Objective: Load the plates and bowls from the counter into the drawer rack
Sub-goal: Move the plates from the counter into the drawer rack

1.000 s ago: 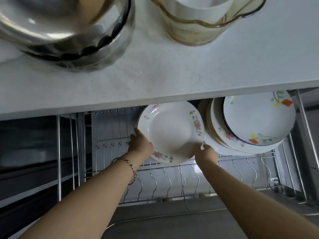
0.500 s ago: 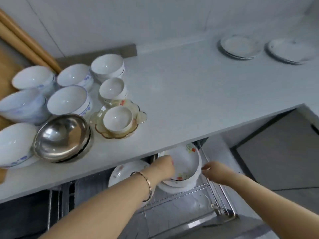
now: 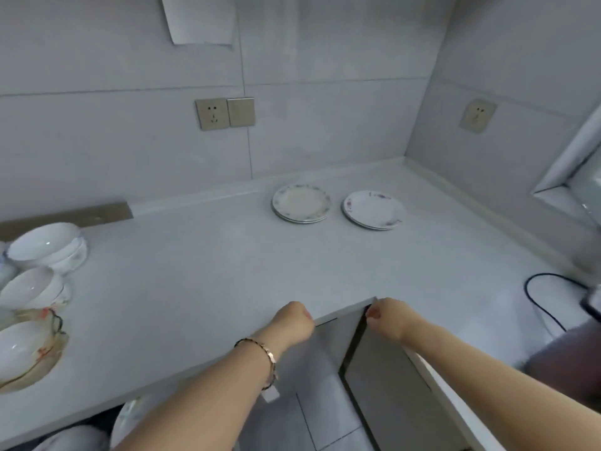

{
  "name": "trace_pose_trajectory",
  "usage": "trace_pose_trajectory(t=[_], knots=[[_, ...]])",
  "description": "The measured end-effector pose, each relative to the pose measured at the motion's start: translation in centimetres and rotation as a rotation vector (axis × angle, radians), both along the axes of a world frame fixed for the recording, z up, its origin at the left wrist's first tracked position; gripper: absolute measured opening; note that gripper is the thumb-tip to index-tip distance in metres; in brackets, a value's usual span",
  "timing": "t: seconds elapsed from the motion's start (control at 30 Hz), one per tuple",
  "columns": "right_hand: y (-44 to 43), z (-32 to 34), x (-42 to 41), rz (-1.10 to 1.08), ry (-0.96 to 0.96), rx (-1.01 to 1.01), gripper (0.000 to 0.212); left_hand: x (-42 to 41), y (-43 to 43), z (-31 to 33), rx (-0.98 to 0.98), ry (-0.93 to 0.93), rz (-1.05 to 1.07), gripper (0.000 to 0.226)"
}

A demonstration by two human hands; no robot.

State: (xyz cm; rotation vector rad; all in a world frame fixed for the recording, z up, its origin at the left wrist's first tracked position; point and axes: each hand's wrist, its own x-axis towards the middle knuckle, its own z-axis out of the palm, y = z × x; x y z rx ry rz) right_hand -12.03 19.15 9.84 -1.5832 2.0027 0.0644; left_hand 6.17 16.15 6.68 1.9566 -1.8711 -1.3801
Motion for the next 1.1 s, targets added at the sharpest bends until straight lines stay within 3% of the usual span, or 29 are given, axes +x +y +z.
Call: trace_pose_trajectory(t=[0.2,0.37,0.5,0.63,0.7,0.77,0.97,1.1], knots=[[-5.1,2.2,-6.3,-0.053,-0.03,-0.043,0.034,-6.1,-5.4,2.4,-0.065,0.014,0.038,0.025],[-10.1,2.0,-8.0,-0.088,-0.091,-0.052,0.033,-5.9,-9.9,2.4,-0.094,-0.018,0.114,0.029],[-16.6,0.4,-8.0,-0.074,-0.139,-0.047,0.031,-4.7,-16.3,0.8,-0.064,0.003,0.2,0.017],[-24.8,-2.1,-7.1,-0.097,-0.187,-0.016,0.029,-3.5,-24.5,-1.3,-0.017,0.038,0.265,0.034],[-29.4,-3.3,-6.3,-0.126,-0.208,0.007,0.03,-2.9,-28.9,-2.2,0.007,0.038,0.275,0.019],[-33.6,-4.5,-5.5,-0.155,-0.202,0.042,0.033,-2.5,-32.9,-3.4,0.041,0.034,0.324,0.033],[-43.8,-9.3,-2.7,-0.343,-0.226,0.081,0.056,-1.7,-43.2,-7.7,0.135,0.088,0.456,0.039],[-48.2,-12.9,-2.2,-0.615,-0.398,0.042,0.051,-1.0,-47.4,-10.3,0.169,0.124,0.577,0.044]])
